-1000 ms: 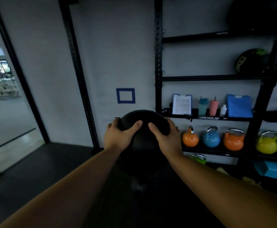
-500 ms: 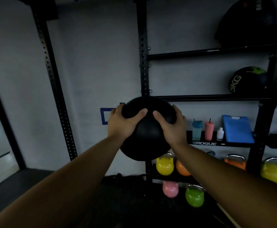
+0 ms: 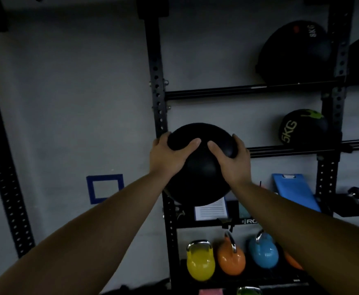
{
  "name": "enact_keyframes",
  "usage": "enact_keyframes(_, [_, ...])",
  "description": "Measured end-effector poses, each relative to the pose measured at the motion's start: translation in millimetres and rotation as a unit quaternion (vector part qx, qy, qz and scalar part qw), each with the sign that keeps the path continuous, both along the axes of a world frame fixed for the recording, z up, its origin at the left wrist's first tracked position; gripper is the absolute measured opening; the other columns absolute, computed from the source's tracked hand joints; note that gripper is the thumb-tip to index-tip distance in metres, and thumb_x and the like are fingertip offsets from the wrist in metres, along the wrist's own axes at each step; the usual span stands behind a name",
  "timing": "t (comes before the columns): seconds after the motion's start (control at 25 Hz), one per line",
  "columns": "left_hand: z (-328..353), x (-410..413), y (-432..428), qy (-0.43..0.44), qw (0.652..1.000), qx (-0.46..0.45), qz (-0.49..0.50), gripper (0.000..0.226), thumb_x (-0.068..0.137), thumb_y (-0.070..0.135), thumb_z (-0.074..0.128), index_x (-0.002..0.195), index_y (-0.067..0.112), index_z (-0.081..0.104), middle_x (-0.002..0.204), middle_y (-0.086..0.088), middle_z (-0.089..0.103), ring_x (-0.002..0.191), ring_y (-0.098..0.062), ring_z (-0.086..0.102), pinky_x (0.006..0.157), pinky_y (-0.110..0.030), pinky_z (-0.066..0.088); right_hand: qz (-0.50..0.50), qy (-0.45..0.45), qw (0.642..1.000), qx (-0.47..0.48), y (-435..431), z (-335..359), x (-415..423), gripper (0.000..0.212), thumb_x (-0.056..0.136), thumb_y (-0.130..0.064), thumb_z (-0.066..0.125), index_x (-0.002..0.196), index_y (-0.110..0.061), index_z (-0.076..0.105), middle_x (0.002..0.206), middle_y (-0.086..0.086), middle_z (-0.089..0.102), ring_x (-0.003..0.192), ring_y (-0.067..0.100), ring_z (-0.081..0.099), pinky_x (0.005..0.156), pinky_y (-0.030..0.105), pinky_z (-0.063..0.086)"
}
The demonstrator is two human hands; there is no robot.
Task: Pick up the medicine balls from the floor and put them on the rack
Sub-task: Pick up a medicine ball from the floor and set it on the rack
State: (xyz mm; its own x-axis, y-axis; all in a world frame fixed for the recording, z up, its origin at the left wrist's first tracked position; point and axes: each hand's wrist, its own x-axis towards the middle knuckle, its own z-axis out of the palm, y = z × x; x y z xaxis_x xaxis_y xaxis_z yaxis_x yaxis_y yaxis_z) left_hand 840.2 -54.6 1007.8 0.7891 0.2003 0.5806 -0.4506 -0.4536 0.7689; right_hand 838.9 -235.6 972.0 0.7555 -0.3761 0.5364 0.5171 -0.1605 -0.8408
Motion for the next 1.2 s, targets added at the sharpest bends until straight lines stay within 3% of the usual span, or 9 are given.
enact_keyframes(0.16, [19.4, 88.2, -13.6, -0.010, 1.000, 0.006, -0.025, 0.128, 0.052, 0.096, 0.070, 0.158, 0.028, 0.048, 0.157, -0.004, 0.049, 0.137, -0.028, 0.057, 0.112, -0.047, 0.053, -0.024, -0.034, 0.999, -0.016, -13.9, 24.4, 83.5, 0.118, 0.056, -0.091, 0.070, 0.156, -0.039, 0.036, 0.154, 0.003, 0.041, 0.136, 0.025, 0.048, 0.108, 0.042, 0.046])
enact_keyframes(0.4, [32.4, 223.7, -23.8, -0.037, 0.999, -0.003, 0.002, 0.124, 0.052, 0.096, 0.071, 0.155, 0.029, 0.052, 0.153, -0.002, 0.055, 0.133, -0.028, 0.062, 0.107, -0.050, 0.057, 0.028, -0.068, 0.997, -0.039, -30.1, 41.7, 233.8, 0.118, 0.057, -0.091, 0.071, 0.157, -0.040, 0.033, 0.158, 0.000, 0.041, 0.137, 0.026, 0.049, 0.109, 0.051, 0.047])
enact_keyframes(0.64, [38.0, 374.2, -34.2, 0.002, 0.998, 0.030, 0.048, 0.128, 0.058, 0.098, 0.065, 0.164, 0.031, 0.038, 0.163, -0.005, 0.041, 0.144, -0.032, 0.051, 0.110, -0.045, 0.052, 0.072, -0.038, 0.996, -0.034, -42.7, 40.3, 408.2, 0.120, 0.056, -0.096, 0.066, 0.157, -0.044, 0.029, 0.160, 0.003, 0.034, 0.142, 0.031, 0.042, 0.112, 0.054, 0.043])
enact_keyframes(0.76, [5.1, 435.0, -29.2, 0.010, 0.994, 0.090, 0.062, 0.125, 0.065, 0.102, 0.053, 0.169, 0.036, 0.025, 0.174, -0.004, 0.029, 0.158, -0.034, 0.031, 0.126, -0.056, 0.035, 0.097, -0.037, 0.989, -0.108, -38.5, 23.1, 482.3, 0.110, 0.065, -0.093, 0.061, 0.158, -0.045, 0.026, 0.164, 0.005, 0.030, 0.147, 0.034, 0.034, 0.116, 0.056, 0.038])
enact_keyframes(0.88, [-14.4, 477.6, -22.8, -0.048, 0.977, 0.174, 0.115, 0.124, 0.070, 0.105, 0.039, 0.171, 0.036, 0.017, 0.178, -0.002, 0.021, 0.164, -0.027, 0.013, 0.132, -0.056, 0.016, 0.076, -0.107, 0.964, -0.230, -27.0, 25.2, 541.1, 0.092, 0.078, -0.089, 0.047, 0.157, -0.044, 0.034, 0.165, 0.006, 0.031, 0.148, 0.031, 0.029, 0.119, 0.052, 0.031])
enact_keyframes(1.0, [-14.7, 512.3, -22.1, -0.100, 0.936, 0.314, 0.124, 0.115, 0.076, 0.096, 0.051, 0.170, 0.036, 0.022, 0.178, -0.003, 0.022, 0.163, -0.033, 0.016, 0.131, -0.058, 0.017, 0.080, -0.184, 0.944, -0.263, -39.4, 19.2, 588.6, 0.076, 0.090, -0.074, 0.046, 0.153, -0.032, 0.046, 0.159, 0.006, 0.042, 0.145, 0.027, 0.036, 0.119, 0.044, 0.030])
enact_keyframes(1.08, [-11.6, 532.5, -27.1, -0.111, 0.905, 0.395, 0.108, 0.109, 0.076, 0.089, 0.054, 0.169, 0.039, 0.025, 0.179, 0.000, 0.023, 0.164, -0.034, 0.015, 0.130, -0.063, 0.018, 0.079, -0.213, 0.926, -0.301, -58.5, 5.2, 616.0, 0.070, 0.094, -0.064, 0.045, 0.154, -0.029, 0.041, 0.159, 0.008, 0.042, 0.144, 0.026, 0.037, 0.120, 0.041, 0.029])
enact_keyframes(1.2, [-7.3, 553.7, -26.2, -0.124, 0.911, 0.384, 0.086, 0.104, 0.076, 0.084, 0.058, 0.166, 0.038, 0.033, 0.176, 0.002, 0.030, 0.163, -0.034, 0.020, 0.130, -0.060, 0.024, 0.106, -0.196, 0.926, -0.304, -64.8, -1.1, 637.3, 0.067, 0.095, -0.065, 0.044, 0.154, -0.035, 0.036, 0.159, 0.008, 0.042, 0.143, 0.027, 0.037, 0.118, 0.039, 0.027])
